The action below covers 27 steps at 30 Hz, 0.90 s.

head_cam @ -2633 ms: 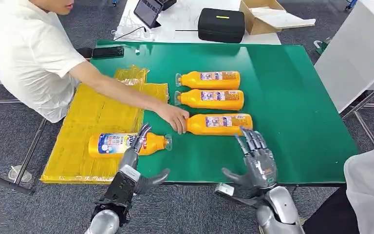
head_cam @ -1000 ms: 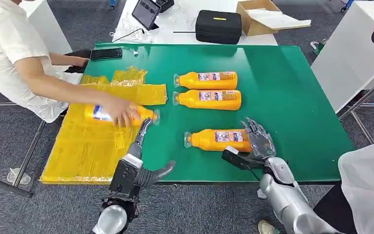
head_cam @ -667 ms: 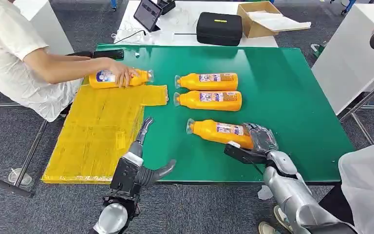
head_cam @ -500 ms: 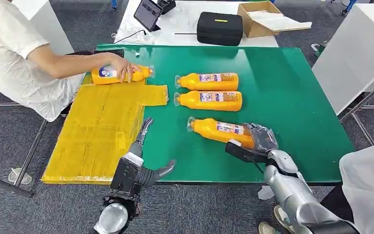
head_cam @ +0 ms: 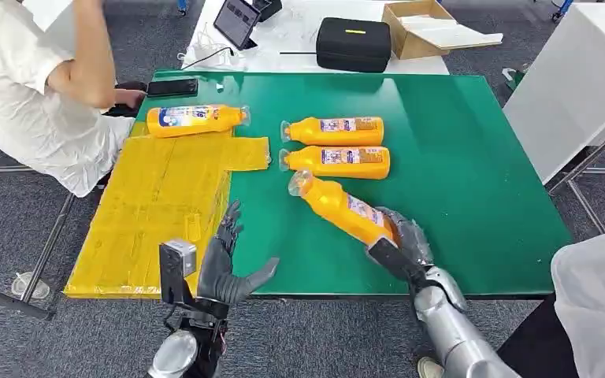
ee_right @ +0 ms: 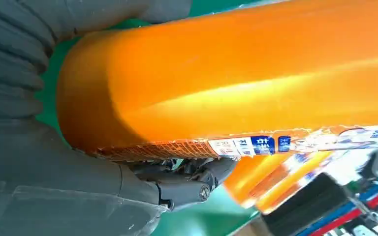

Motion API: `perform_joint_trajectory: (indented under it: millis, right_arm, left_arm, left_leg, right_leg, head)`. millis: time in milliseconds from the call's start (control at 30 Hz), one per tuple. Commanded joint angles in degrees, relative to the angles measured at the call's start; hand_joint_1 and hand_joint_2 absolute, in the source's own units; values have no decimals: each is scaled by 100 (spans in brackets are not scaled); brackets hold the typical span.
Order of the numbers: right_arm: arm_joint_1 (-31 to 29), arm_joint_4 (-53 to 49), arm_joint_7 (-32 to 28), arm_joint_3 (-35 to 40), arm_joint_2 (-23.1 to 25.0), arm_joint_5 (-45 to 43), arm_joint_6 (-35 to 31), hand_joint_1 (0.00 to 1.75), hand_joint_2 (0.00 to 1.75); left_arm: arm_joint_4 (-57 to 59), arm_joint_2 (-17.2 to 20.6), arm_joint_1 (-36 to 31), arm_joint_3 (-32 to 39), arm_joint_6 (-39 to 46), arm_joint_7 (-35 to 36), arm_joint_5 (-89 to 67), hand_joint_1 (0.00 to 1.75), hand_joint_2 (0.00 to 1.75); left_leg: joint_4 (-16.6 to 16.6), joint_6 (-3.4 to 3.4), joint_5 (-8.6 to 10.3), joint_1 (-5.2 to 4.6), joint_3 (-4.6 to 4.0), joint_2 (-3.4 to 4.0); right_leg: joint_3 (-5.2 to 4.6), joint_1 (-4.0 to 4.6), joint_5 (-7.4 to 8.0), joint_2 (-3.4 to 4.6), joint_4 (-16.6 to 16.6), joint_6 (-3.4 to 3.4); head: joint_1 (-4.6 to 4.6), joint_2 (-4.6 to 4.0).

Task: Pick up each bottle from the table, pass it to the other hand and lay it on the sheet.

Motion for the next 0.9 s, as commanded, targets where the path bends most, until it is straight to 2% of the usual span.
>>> perform_joint_trajectory:
  millis: [33, 100, 300, 633, 800, 833, 900]
  right_arm:
    - [1313, -2553, 50, 187, 524, -793, -200, 175, 175]
    - [1419, -2811, 96, 286, 552, -800, -292, 162, 175]
    - [1390, -2819, 114, 764, 581, -790, -197, 159, 175]
    - [1077, -2225, 72, 1560, 807, -732, -13, 169, 175]
    - [968, -2020, 82, 1785, 886, -666, -23, 166, 175]
    - [925, -1946, 91, 1831, 913, -672, -13, 166, 175]
    - [869, -1873, 94, 1880, 936, -675, 6, 168, 175]
  left_arm:
    - [-135, 229, 461, 92, 315, -366, 550, 0, 175]
    - [-197, 257, 477, 52, 323, -314, 643, 0, 175]
    - [-377, 322, 409, -49, -61, -252, 922, 0, 175]
    - [-538, 257, 251, -105, -729, -26, 997, 0, 175]
    - [-553, 231, 162, -128, -875, -7, 1074, 0, 175]
    - [-547, 224, 129, -143, -908, -7, 1088, 0, 175]
    - [-532, 213, 78, -153, -921, -5, 1091, 0, 175]
  left_leg:
    - [-7, 4, -10, -3, 16, 2]
    - [-2, 1, -6, -2, -15, -7]
    - [-1, 2, -7, -2, -45, -8]
    - [-1, 2, -11, -2, -32, 2]
    - [-2, 1, -3, -1, -48, -9]
    - [-3, 5, -14, -4, -19, -2]
    - [-3, 6, -14, -4, -16, -2]
  right_leg:
    - [16, 1, -15, -7, -2, -12]
    - [-8, -1, -13, -8, 3, -10]
    - [-38, -2, -12, -8, 4, -11]
    - [-32, 0, -14, -2, 4, -14]
    - [-43, -1, -9, -9, 2, -10]
    - [-17, -1, -20, -10, 4, -17]
    - [-13, -1, -20, -11, 3, -18]
  head:
    - [2, 0]
    - [2, 0]
    - [2, 0]
    - [2, 0]
    - [0, 0]
    - [0, 2]
    - [0, 0]
